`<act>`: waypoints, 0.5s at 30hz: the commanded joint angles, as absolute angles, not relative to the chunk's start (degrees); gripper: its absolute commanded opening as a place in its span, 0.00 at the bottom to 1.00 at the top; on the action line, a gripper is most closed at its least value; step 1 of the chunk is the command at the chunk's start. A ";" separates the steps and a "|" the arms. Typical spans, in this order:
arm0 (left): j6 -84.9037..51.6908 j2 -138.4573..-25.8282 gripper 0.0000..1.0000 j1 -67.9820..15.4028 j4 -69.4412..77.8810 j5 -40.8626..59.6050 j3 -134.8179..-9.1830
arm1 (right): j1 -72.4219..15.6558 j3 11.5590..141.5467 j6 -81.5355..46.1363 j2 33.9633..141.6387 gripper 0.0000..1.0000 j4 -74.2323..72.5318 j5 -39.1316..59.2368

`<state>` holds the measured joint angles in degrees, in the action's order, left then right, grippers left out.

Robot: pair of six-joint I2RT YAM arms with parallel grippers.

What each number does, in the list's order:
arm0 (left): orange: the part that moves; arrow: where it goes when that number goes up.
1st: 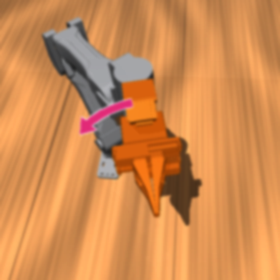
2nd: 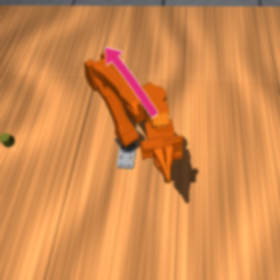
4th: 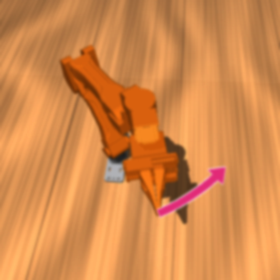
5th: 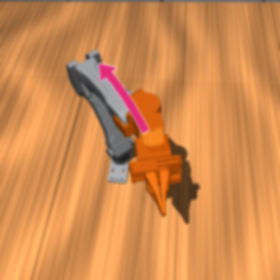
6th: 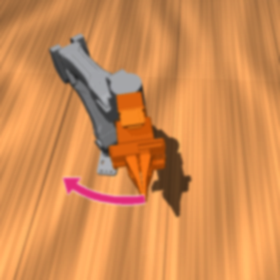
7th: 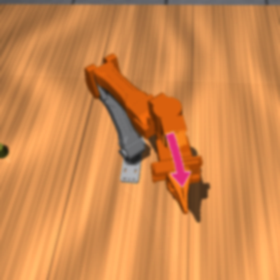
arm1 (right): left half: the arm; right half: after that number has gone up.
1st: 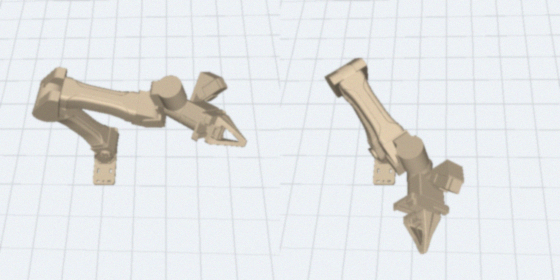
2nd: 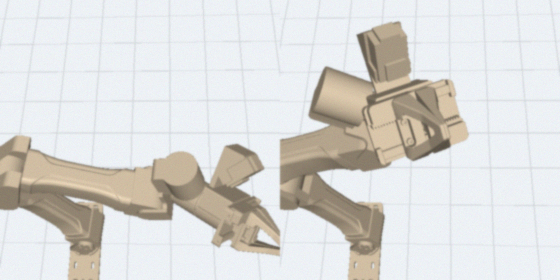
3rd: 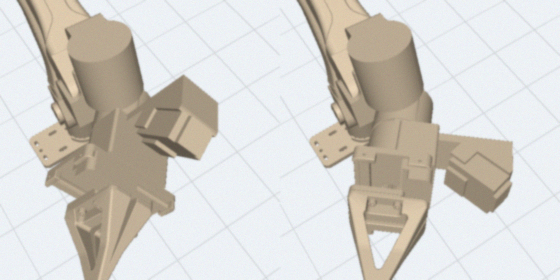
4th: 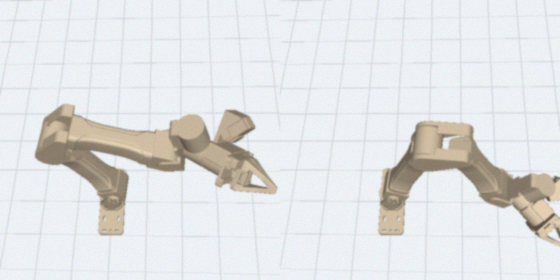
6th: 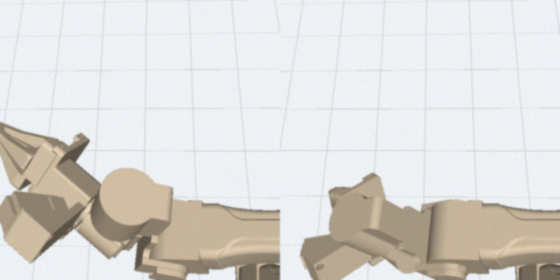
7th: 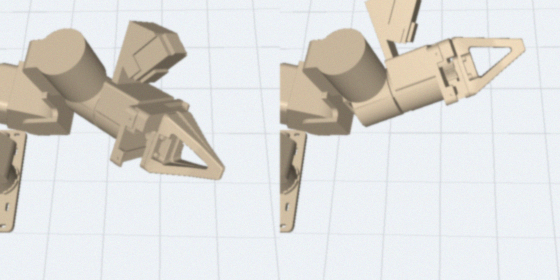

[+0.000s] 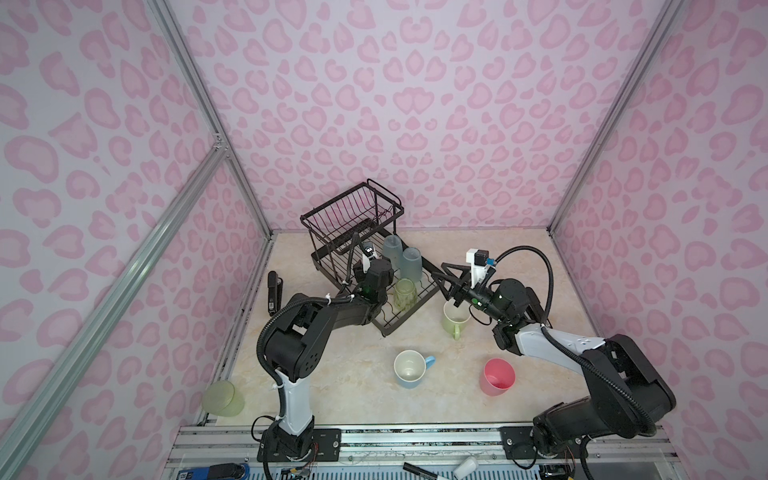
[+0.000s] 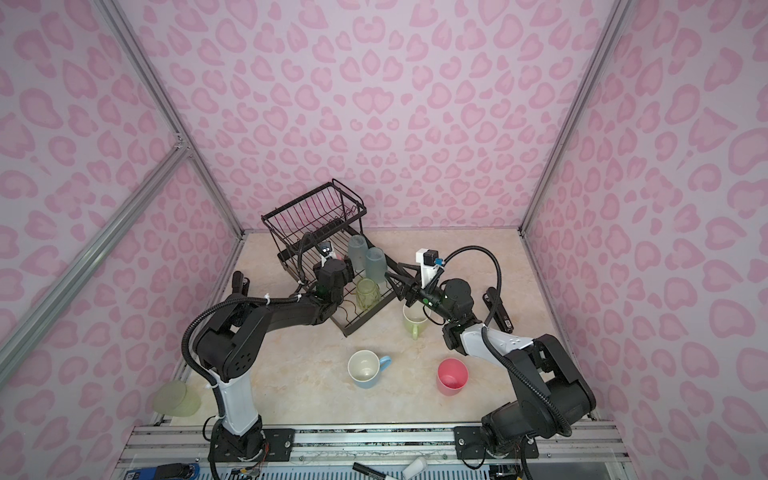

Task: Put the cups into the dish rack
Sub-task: 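Lower the pink cup upside down into the rack's lower tier with the left gripper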

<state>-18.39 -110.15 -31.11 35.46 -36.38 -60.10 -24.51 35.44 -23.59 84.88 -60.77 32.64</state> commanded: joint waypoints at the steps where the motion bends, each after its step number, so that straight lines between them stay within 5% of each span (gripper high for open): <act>1: -20.24 -110.98 0.70 -30.94 34.26 -37.11 -61.65 | -24.26 35.62 -24.64 85.39 0.58 -63.41 33.38; 15: -22.76 -111.36 0.74 -30.85 29.92 -36.74 -63.52 | -24.08 35.89 -25.50 86.29 0.58 -64.42 34.06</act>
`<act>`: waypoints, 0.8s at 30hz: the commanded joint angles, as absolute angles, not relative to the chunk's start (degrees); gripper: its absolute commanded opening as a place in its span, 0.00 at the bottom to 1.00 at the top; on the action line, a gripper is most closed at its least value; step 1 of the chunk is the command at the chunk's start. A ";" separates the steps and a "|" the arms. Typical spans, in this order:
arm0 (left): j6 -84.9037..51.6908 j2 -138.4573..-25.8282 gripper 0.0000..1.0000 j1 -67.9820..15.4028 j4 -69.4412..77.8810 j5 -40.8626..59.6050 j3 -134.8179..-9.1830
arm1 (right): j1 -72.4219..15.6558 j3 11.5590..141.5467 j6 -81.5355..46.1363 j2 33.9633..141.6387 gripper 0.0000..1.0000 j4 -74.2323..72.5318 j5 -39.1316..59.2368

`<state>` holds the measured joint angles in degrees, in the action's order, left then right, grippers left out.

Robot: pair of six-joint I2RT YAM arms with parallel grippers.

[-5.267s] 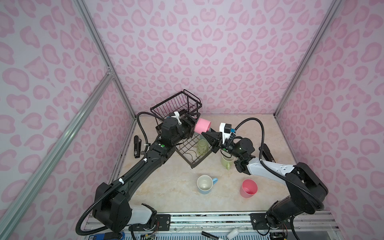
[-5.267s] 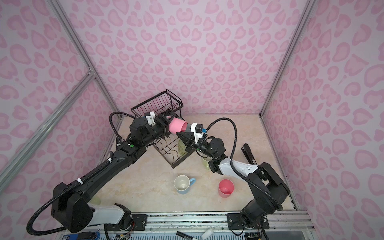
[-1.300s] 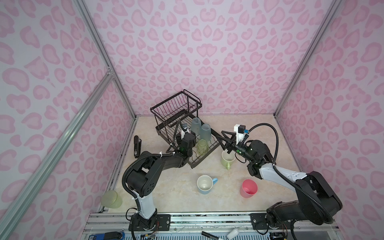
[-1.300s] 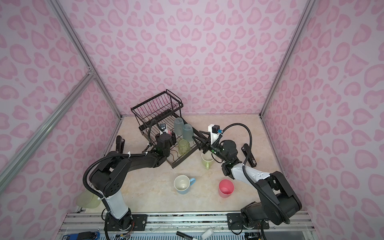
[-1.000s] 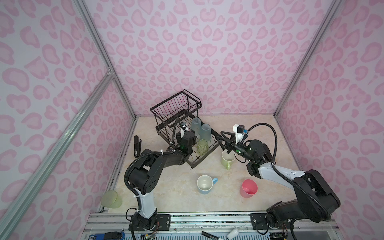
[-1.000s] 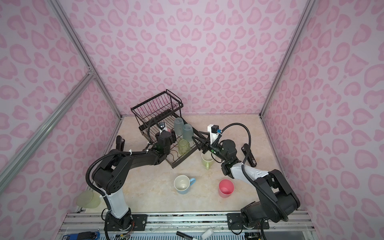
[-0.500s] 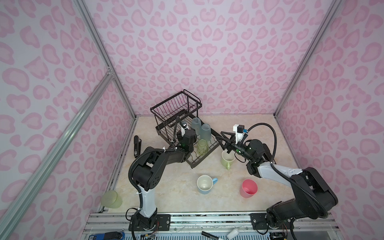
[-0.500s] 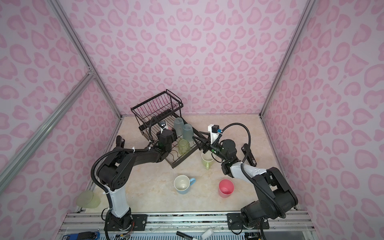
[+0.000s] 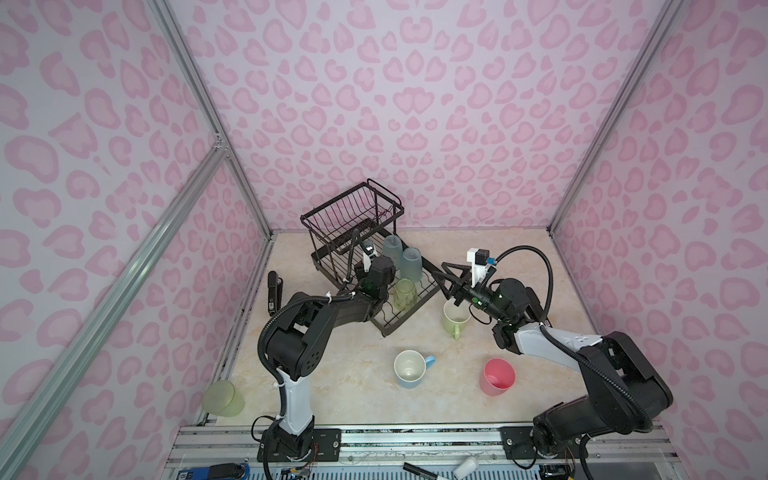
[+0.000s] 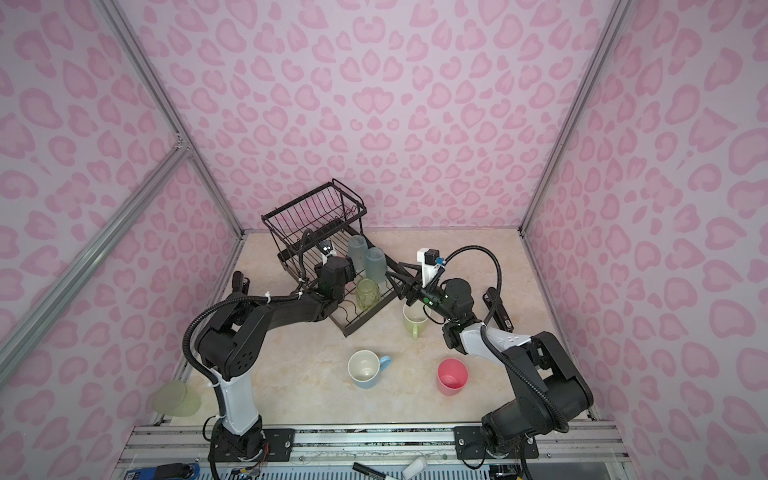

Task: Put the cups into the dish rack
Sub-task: 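Lower the pink cup upside down into the rack's lower tier with the left gripper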

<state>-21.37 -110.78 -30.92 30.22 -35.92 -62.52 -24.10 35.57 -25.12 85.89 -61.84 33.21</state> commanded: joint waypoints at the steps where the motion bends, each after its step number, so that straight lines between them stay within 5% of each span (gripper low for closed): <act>1: -22.92 -111.44 0.74 -30.85 29.54 -36.68 -63.75 | -24.04 35.87 -25.56 86.24 0.58 -64.42 34.03; 24: -26.47 -111.96 0.78 -30.85 19.99 -35.77 -67.30 | -23.71 34.68 -26.13 86.69 0.58 -66.20 34.42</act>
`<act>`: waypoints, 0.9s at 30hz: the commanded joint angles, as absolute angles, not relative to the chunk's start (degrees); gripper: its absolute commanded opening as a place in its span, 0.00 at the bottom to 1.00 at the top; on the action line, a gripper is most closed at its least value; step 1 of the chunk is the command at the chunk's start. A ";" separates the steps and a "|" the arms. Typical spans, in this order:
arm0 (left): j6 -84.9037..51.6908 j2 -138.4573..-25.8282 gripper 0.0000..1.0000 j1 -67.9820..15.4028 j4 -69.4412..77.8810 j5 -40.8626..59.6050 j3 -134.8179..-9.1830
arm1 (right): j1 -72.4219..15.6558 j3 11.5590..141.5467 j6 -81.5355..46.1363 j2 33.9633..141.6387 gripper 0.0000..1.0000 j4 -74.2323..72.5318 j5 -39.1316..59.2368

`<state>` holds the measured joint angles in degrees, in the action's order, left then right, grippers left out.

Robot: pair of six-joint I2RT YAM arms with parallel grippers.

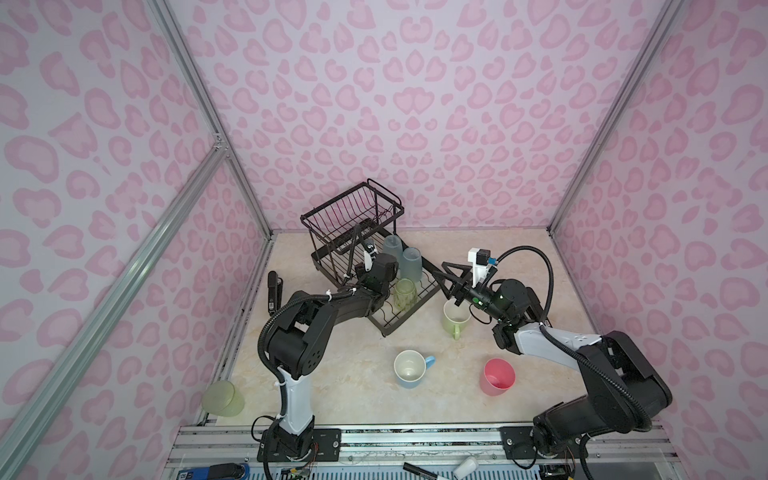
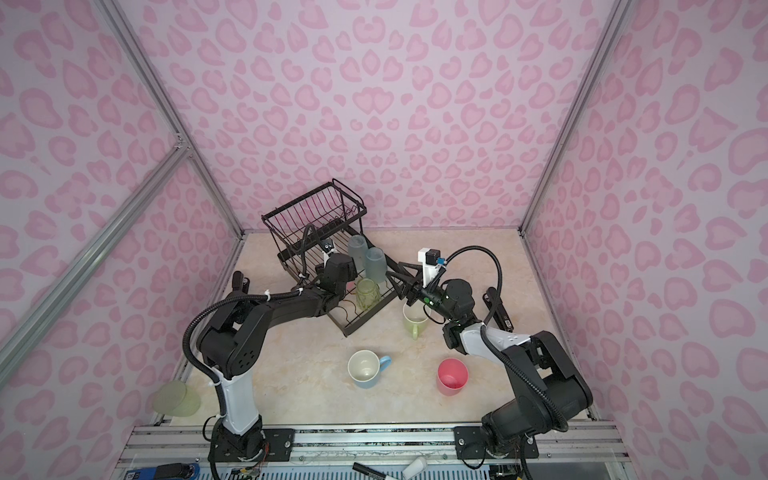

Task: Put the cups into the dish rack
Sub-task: 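Lower the pink cup upside down into the rack's lower tier with the left gripper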

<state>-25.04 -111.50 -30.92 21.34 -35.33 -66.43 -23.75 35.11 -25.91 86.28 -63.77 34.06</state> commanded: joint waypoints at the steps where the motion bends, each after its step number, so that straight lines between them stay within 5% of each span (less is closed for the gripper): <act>1: -26.61 -111.91 0.78 -30.85 19.66 -35.77 -67.40 | -23.64 34.72 -26.26 86.74 0.58 -66.33 34.43; 27: -28.70 -110.39 0.93 -31.29 18.18 -34.87 -67.05 | -23.38 34.83 -26.98 87.64 0.59 -66.74 34.38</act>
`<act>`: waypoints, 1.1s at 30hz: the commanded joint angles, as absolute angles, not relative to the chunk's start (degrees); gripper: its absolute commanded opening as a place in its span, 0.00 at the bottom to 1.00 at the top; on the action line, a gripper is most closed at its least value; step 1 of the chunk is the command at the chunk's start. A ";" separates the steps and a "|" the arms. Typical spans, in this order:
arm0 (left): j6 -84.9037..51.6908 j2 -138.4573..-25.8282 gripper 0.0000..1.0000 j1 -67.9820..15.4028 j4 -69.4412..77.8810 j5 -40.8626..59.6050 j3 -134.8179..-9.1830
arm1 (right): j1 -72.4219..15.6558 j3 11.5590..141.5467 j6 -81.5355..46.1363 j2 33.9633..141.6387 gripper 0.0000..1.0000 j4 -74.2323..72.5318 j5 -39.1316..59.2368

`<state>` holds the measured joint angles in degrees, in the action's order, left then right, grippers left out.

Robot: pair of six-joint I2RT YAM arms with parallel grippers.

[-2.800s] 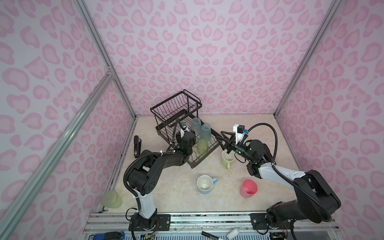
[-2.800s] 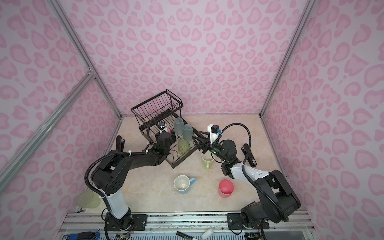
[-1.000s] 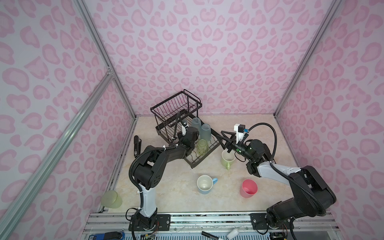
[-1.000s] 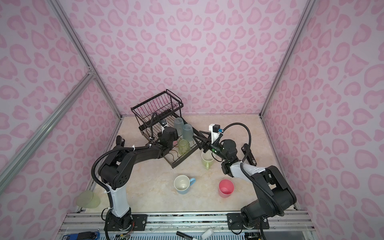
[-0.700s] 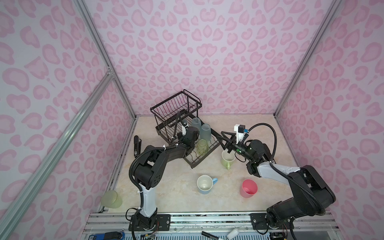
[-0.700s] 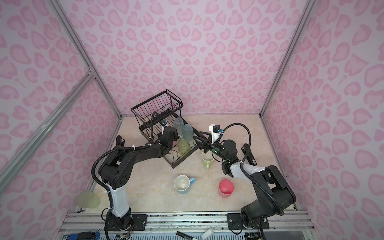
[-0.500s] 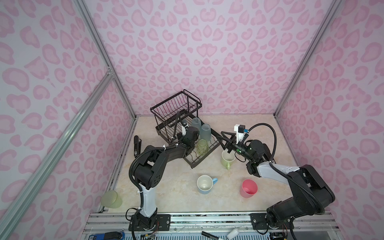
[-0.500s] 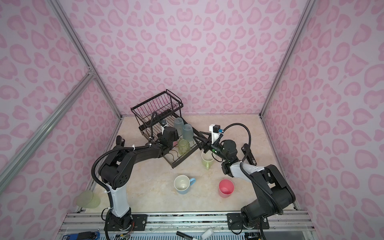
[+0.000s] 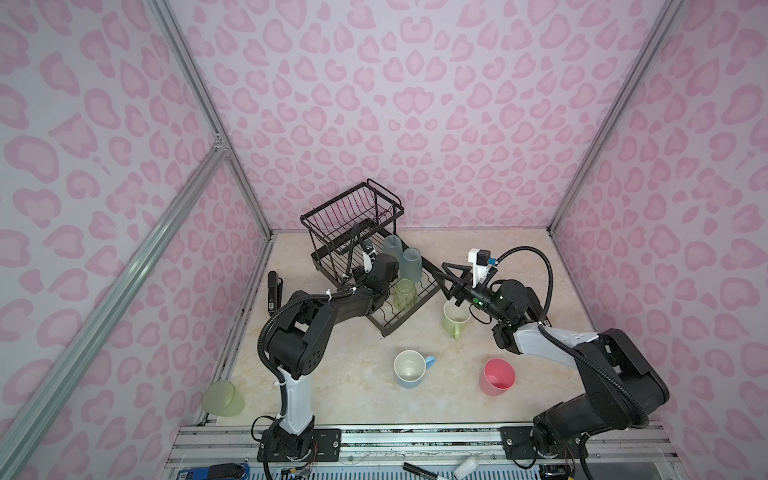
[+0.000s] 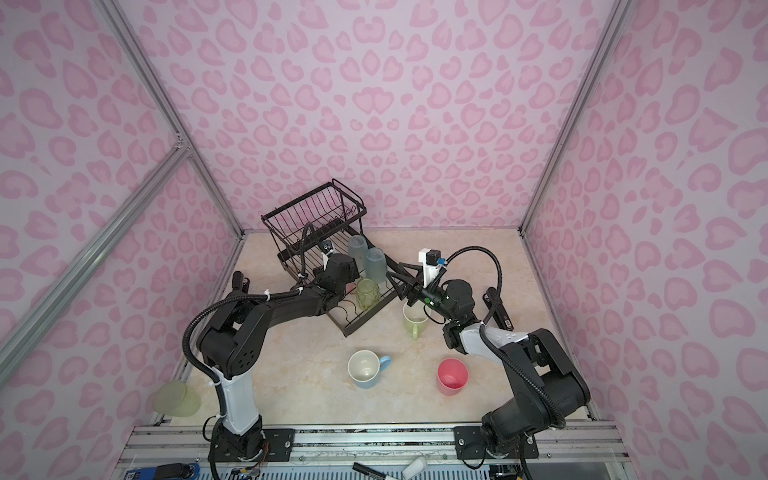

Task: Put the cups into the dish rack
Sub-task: 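Lower the pink cup upside down into the rack's lower tier with the left gripper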

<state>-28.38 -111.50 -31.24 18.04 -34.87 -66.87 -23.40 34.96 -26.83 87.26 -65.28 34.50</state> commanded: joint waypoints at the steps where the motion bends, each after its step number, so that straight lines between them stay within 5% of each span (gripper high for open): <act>1: -28.65 -110.24 0.93 -31.38 18.18 -34.72 -67.06 | -23.38 34.86 -26.92 87.57 0.59 -66.55 34.28; 33: -22.85 -104.68 1.00 -33.18 18.18 -35.24 -67.76 | -23.64 35.67 -25.43 85.52 0.70 -61.88 30.94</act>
<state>-23.92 -105.93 -32.93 17.67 -34.52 -67.09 -23.53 35.38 -25.85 85.69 -61.17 31.46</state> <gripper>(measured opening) 0.998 0.700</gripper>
